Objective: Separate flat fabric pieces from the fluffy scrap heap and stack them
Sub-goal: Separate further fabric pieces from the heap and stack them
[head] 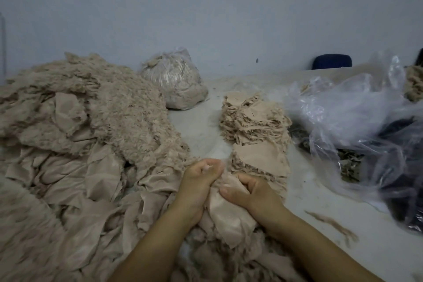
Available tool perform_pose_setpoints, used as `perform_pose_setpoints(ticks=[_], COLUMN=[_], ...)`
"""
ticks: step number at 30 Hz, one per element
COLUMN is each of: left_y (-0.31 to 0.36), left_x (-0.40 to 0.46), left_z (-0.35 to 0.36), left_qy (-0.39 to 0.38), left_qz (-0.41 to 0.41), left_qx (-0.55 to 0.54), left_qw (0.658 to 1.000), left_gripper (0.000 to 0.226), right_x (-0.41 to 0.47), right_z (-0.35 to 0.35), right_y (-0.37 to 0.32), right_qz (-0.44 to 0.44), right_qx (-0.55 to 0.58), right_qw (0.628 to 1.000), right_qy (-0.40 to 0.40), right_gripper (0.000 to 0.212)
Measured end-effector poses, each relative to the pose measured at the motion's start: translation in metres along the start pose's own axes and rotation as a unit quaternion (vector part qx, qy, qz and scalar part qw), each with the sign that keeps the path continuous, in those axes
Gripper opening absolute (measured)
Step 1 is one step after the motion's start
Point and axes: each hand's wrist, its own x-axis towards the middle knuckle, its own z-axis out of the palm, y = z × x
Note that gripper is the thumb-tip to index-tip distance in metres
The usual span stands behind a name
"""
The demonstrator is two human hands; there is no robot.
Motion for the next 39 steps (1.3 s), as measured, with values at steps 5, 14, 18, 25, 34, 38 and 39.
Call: perform_pose_setpoints(ticks=[5, 14, 18, 25, 34, 38, 39], left_y=[0.004, 0.008, 0.008, 0.000, 0.009, 0.016, 0.017], left_x=[0.006, 0.011, 0.007, 0.000, 0.015, 0.013, 0.012], left_z=[-0.004, -0.018, -0.020, 0.005, -0.004, -0.012, -0.014], left_qy=[0.109, 0.178, 0.103, 0.006, 0.120, 0.039, -0.006], left_qz=[0.033, 0.046, 0.022, 0.106, 0.047, -0.051, -0.068], left_qx=[-0.011, -0.042, 0.068, 0.224, 0.063, 0.012, 0.060], left_qw=[0.993, 0.982, 0.992, 0.969, 0.990, 0.998, 0.996], left_gripper=[0.021, 0.030, 0.043, 0.041, 0.030, 0.023, 0.027], right_x=[-0.002, 0.005, 0.009, 0.005, -0.002, -0.004, -0.003], right_z=[-0.009, -0.017, -0.020, -0.001, 0.007, 0.004, 0.001], right_y=[0.000, -0.003, 0.001, 0.007, 0.008, 0.003, 0.002], right_qz=[0.004, -0.096, -0.103, -0.140, -0.119, -0.138, -0.143], right_qx=[0.034, 0.138, 0.142, 0.059, 0.074, 0.085, 0.085], right_qw=[0.999, 0.973, 0.967, 0.984, 0.987, 0.980, 0.976], right_qy=[0.023, 0.159, 0.184, 0.094, 0.077, 0.117, 0.138], right_gripper=[0.035, 0.012, 0.015, 0.011, 0.032, 0.032, 0.033])
